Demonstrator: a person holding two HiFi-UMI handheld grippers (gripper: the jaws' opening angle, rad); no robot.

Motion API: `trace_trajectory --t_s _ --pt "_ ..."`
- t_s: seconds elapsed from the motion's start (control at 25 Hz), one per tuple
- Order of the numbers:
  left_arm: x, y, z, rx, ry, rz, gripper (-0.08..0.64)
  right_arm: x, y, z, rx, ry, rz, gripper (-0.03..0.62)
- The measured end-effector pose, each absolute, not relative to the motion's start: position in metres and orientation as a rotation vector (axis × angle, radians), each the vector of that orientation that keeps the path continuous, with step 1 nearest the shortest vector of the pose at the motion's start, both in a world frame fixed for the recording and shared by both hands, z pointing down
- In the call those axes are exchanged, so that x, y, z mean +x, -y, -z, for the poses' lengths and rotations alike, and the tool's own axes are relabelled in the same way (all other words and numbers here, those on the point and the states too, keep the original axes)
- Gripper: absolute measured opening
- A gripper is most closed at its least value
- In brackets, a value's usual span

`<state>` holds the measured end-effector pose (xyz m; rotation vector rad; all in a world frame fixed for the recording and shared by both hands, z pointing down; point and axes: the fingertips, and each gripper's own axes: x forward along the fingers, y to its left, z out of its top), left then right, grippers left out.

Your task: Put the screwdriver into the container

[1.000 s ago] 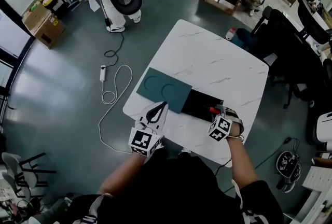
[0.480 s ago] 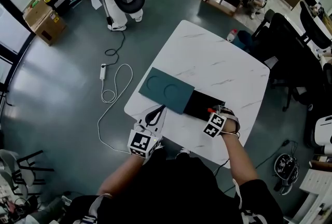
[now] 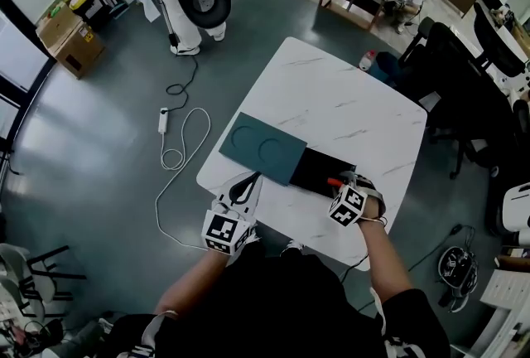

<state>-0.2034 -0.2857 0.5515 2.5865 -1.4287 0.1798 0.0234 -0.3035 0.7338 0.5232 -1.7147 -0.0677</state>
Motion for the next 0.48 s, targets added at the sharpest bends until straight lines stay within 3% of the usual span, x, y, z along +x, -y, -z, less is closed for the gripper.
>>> trace_trajectory --t_s 0.12,0.48 --pt "-0.198 0.289 -0.549 2.603 1.41 -0.172 0.005 0.018 0.306 -0.694 0.668 1.824 0.049 0.146" --pt "-0.172 0.298 -0.516 2.668 1.356 -0.087 0.005 0.002 0.31 -0.534 1.299 2.201 0.191 0.026"
